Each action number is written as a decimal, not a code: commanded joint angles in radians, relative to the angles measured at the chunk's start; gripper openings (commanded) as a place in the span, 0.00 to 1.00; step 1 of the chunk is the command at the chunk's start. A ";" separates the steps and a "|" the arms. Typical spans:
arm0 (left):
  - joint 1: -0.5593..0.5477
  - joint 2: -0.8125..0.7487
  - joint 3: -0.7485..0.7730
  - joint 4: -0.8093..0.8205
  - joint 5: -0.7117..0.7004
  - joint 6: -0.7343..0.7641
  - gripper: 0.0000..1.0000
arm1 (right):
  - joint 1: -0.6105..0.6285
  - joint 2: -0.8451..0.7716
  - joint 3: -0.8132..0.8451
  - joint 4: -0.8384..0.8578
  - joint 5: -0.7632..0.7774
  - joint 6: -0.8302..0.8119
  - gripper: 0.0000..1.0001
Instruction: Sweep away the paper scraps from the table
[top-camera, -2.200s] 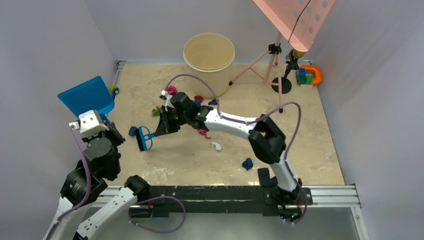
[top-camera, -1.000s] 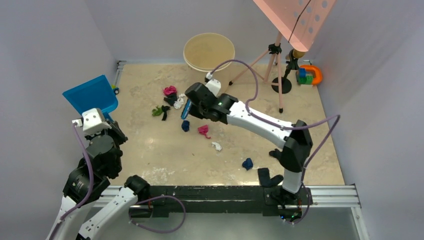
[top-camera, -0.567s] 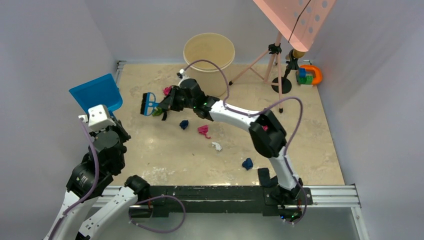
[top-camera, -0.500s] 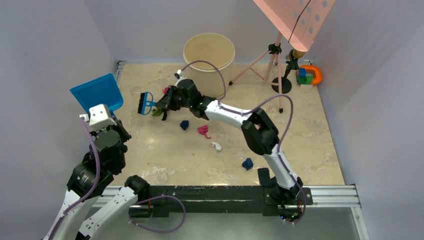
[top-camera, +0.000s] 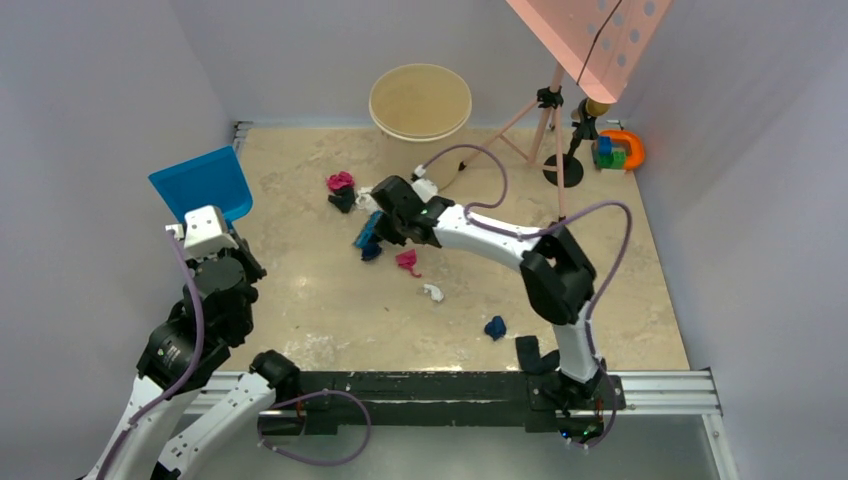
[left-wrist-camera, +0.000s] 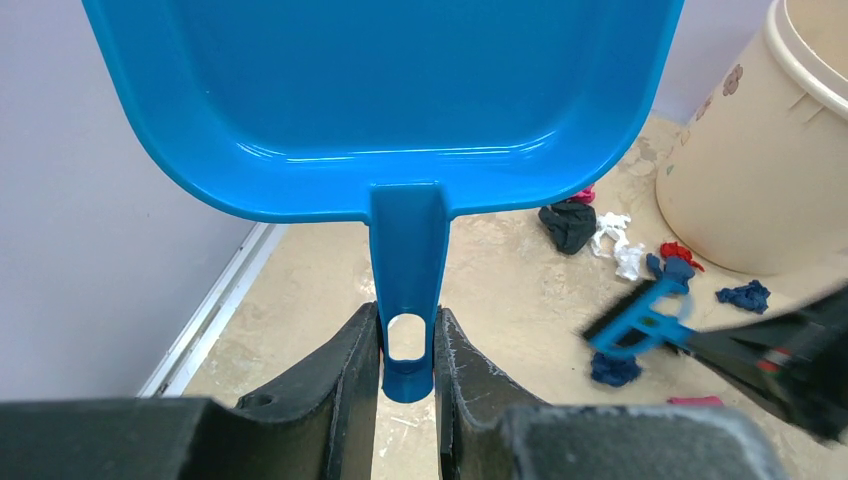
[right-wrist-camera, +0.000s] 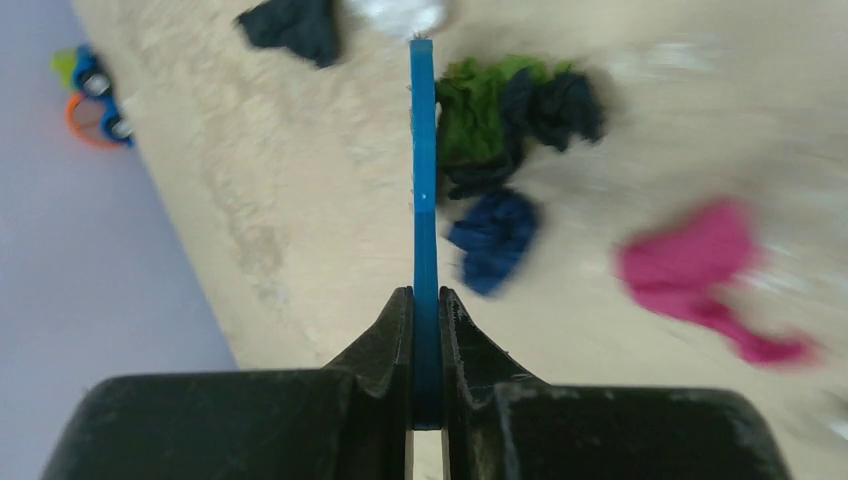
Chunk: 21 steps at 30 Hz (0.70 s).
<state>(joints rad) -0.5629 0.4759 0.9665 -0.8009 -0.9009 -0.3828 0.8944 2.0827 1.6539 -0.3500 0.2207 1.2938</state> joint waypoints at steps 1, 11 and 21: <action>0.007 0.001 -0.004 0.031 0.023 0.001 0.00 | -0.009 -0.192 -0.097 -0.438 0.284 0.135 0.00; 0.007 0.013 -0.002 0.034 0.047 0.001 0.00 | -0.005 -0.468 -0.420 0.242 0.122 -0.276 0.00; 0.006 0.013 -0.003 0.040 0.070 -0.014 0.00 | 0.005 -0.262 -0.272 0.649 -0.025 -0.265 0.00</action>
<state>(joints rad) -0.5629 0.4797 0.9665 -0.8009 -0.8455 -0.3832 0.8871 1.7180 1.2312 0.0879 0.2409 1.0126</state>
